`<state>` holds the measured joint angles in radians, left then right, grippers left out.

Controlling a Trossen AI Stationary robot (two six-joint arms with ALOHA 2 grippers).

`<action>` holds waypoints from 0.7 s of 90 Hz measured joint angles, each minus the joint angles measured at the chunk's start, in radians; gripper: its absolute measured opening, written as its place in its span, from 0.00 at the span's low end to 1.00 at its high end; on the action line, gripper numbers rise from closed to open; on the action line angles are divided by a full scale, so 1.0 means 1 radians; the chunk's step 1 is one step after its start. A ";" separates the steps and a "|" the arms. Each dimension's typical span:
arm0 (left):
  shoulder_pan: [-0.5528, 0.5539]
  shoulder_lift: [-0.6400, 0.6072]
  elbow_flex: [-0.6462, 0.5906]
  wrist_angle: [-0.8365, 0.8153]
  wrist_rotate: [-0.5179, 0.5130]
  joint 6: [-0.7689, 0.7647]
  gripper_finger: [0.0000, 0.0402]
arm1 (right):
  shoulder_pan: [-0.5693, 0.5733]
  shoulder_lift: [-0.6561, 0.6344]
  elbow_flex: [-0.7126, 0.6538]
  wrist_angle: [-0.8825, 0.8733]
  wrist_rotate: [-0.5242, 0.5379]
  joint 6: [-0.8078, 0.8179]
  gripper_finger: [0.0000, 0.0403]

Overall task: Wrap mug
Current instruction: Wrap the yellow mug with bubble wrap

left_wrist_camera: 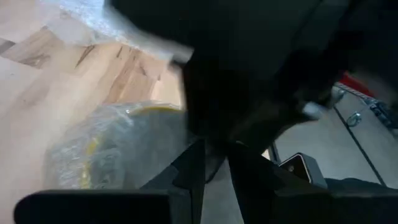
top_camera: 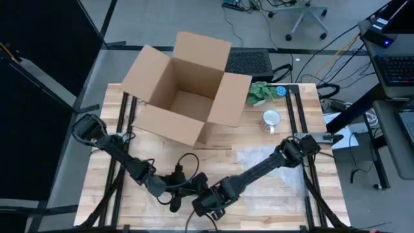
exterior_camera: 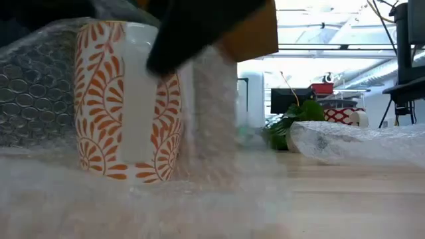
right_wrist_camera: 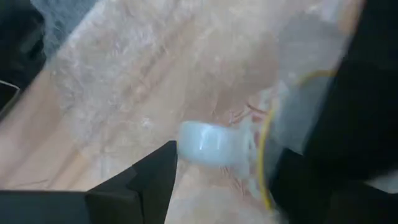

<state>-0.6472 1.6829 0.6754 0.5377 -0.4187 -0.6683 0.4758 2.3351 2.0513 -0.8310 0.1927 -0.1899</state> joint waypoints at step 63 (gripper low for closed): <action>-0.001 -0.031 -0.001 -0.053 -0.003 0.019 0.16 | -0.023 0.015 -0.007 0.034 -0.069 -0.008 0.53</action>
<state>-0.6482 1.6516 0.6743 0.4847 -0.4221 -0.6495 0.4526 2.3497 2.0441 -0.7975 0.1234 -0.1982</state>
